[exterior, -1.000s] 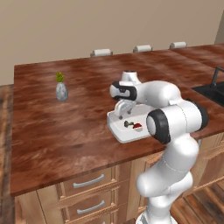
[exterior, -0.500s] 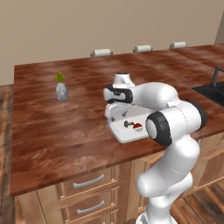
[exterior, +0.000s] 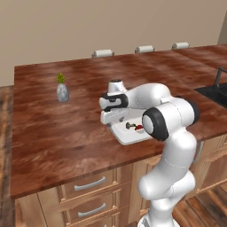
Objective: Take the bell pepper and mushroom out of the freezer and place them in the tupperware container on the counter. Then put the tupperware containing the vegetables back in the freezer.
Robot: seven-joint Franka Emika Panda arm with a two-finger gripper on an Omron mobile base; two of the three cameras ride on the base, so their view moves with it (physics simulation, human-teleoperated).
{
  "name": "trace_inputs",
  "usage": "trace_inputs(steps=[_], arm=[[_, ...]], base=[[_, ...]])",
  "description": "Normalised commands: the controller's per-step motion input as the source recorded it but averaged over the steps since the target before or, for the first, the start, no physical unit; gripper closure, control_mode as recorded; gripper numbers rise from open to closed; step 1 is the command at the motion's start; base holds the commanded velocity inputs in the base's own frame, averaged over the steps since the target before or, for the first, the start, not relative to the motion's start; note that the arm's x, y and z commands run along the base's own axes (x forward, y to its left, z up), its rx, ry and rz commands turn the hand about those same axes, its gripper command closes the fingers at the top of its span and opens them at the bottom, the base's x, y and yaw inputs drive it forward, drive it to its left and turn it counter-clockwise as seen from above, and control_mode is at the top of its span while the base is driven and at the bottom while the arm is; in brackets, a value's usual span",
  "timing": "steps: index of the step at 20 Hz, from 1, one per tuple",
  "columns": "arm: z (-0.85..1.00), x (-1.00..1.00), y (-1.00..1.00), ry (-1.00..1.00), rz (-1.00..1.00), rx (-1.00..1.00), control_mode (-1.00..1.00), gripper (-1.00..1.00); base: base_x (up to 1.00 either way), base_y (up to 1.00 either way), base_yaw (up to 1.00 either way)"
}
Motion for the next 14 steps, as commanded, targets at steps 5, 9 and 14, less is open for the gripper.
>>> trace_inputs(steps=[5,9,14], arm=[[-0.16,0.31,0.0,0.0,-0.01,0.0,-1.0,-1.0],[-0.28,0.29,0.0,0.0,0.0,0.0,-1.0,-1.0],[-0.32,0.2,0.0,0.01,0.0,0.0,-1.0,-1.0]], base=[[0.0,0.0,0.0],[0.0,0.0,0.0],[0.0,0.0,0.0]])
